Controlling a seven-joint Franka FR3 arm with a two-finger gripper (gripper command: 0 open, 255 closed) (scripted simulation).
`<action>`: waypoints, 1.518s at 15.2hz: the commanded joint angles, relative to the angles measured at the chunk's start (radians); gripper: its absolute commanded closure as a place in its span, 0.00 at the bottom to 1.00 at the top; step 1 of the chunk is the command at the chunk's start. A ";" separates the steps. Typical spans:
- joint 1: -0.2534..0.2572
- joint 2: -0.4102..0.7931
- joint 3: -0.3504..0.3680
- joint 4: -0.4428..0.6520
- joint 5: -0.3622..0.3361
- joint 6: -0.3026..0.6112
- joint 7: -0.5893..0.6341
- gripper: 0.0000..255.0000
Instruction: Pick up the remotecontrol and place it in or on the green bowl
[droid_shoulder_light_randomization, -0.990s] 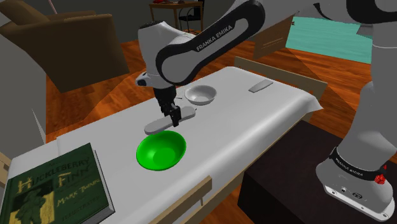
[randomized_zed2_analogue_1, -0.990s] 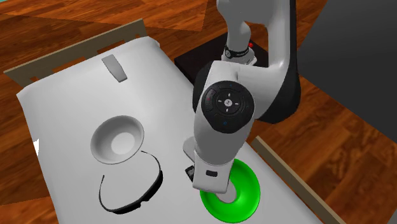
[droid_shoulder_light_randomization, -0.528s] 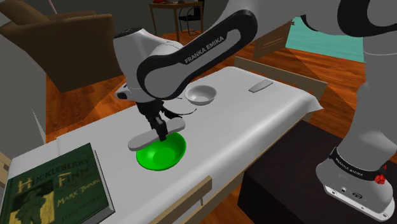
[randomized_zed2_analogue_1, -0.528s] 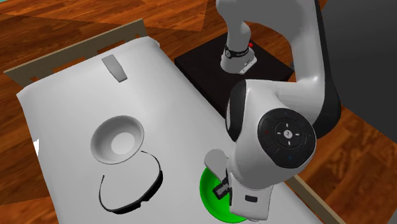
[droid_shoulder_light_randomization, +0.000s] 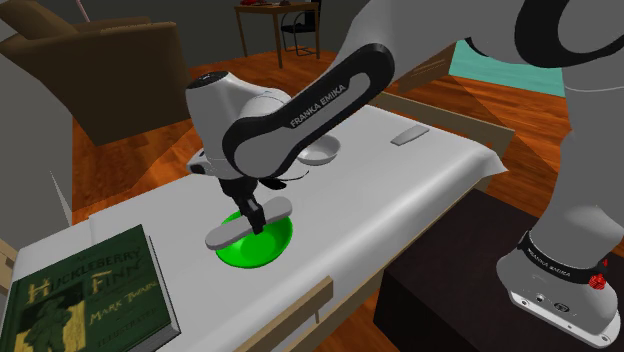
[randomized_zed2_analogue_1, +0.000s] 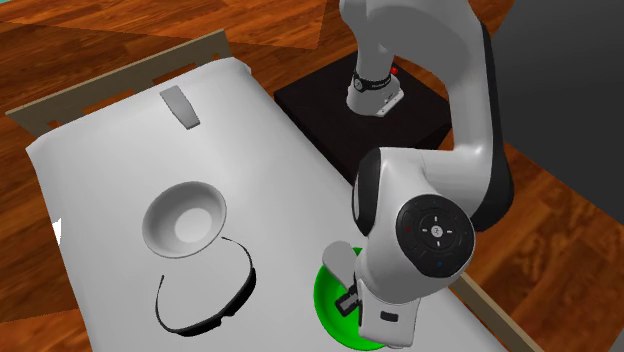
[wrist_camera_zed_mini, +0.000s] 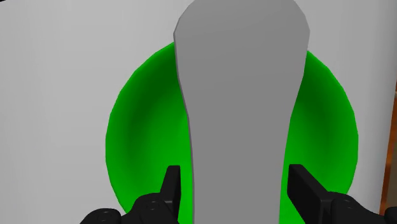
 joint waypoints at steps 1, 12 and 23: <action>0.002 0.012 -0.002 -0.010 -0.004 0.023 0.004 1.00; 0.004 0.034 -0.006 -0.021 -0.010 0.056 0.008 1.00; 0.000 -0.026 0.005 0.016 0.007 -0.041 -0.002 0.00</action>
